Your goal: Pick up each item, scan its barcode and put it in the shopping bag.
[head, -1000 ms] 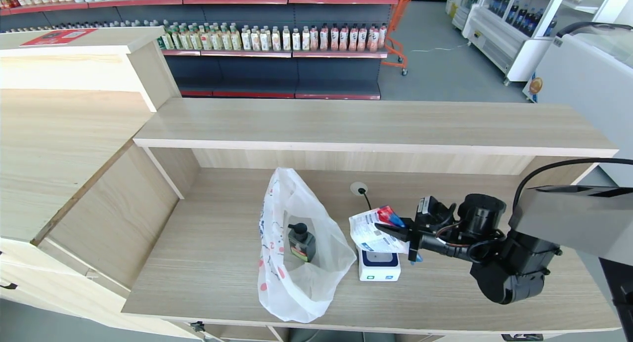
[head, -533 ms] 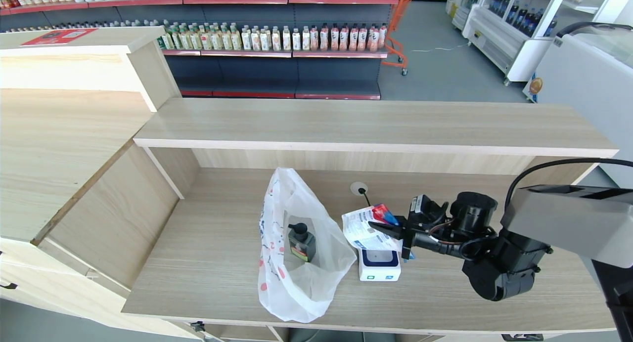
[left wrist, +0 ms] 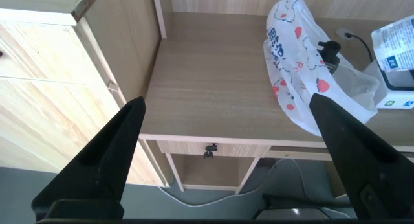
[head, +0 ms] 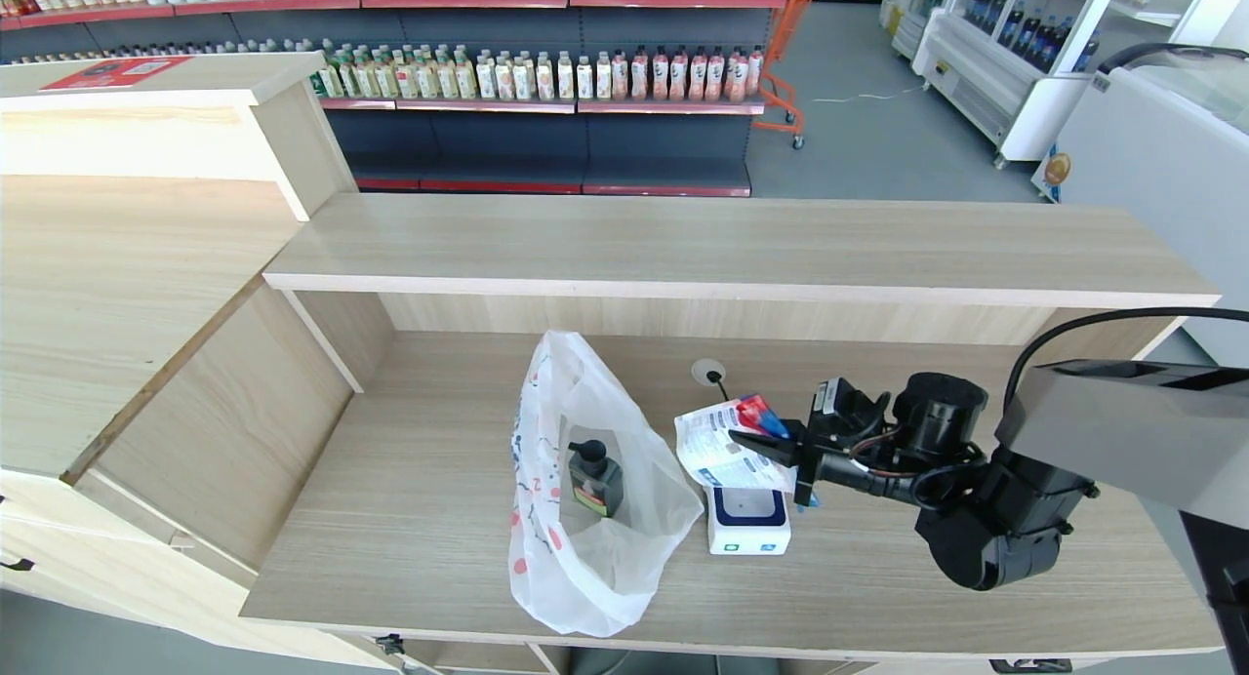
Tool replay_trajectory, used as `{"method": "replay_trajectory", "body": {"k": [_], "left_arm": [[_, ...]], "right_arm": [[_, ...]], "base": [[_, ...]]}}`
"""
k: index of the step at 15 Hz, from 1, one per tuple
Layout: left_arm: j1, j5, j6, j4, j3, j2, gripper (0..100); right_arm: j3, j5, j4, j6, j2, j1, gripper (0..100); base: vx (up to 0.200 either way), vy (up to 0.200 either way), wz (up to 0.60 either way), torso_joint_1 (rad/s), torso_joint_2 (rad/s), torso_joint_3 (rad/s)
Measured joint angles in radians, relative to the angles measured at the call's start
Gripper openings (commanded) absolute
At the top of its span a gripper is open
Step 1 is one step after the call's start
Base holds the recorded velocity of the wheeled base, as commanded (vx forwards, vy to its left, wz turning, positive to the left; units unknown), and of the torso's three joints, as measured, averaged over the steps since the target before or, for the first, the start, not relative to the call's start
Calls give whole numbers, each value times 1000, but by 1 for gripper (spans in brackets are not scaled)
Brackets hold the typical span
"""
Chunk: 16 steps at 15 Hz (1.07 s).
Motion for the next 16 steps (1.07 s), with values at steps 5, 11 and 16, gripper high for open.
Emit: {"method": "replay_trajectory", "body": {"k": [5,11,16], "left_arm": [[0,0,0,0,0,0,100],[0,0,0,0,0,0,100],[0,0,0,0,0,0,100]], "right_arm": [[0,-1,1,0,-1,0,0],[18,-19,66,77,-59,-2,0],[36,-173,243,461,-244,-1,0]], "base": [[0,0,0,0,0,0],[0,0,0,0,0,0],[0,0,0,0,0,0]]}}
